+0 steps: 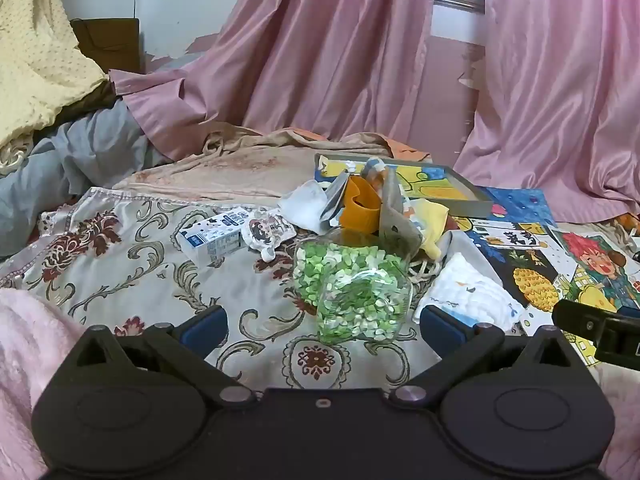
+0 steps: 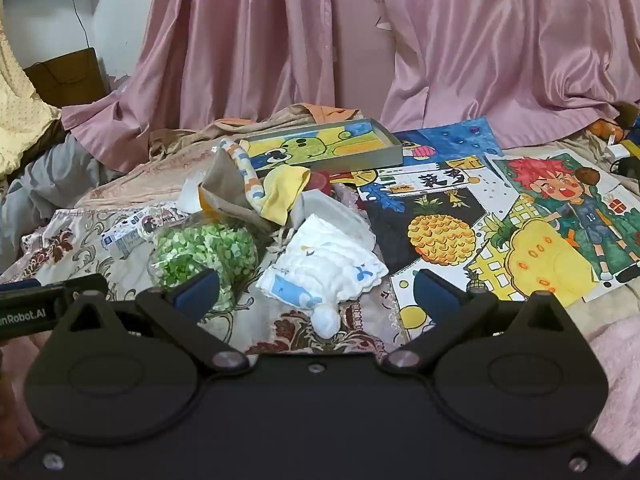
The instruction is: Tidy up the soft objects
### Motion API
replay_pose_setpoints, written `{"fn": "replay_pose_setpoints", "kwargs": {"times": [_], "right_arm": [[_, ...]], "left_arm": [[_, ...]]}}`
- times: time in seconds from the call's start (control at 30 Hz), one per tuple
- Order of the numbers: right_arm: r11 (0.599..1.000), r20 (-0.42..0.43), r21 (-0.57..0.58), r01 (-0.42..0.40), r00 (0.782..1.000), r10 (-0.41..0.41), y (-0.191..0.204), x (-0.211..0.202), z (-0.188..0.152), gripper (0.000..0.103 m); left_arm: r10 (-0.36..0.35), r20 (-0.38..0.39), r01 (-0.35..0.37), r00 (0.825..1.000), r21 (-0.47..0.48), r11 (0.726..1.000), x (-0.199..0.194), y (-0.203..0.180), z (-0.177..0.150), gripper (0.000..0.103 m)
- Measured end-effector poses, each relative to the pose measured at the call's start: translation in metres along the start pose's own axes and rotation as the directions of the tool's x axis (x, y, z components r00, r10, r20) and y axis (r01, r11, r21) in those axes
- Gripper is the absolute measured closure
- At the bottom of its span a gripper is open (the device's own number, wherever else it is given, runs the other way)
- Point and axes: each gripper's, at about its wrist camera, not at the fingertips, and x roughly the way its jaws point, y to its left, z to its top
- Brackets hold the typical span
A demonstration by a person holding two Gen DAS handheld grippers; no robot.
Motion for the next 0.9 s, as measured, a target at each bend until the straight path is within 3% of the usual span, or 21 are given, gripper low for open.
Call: {"fn": "replay_pose_setpoints", "kwargs": {"times": [0.9], "right_arm": [[1.0, -0.001, 0.002, 0.0, 1.0, 0.0, 0.0008, -0.0011, 0.0002, 0.0]], "left_arm": [[0.006, 0.001, -0.006, 1.0, 0.008, 1.0, 0.0, -0.0003, -0.0002, 0.001]]}}
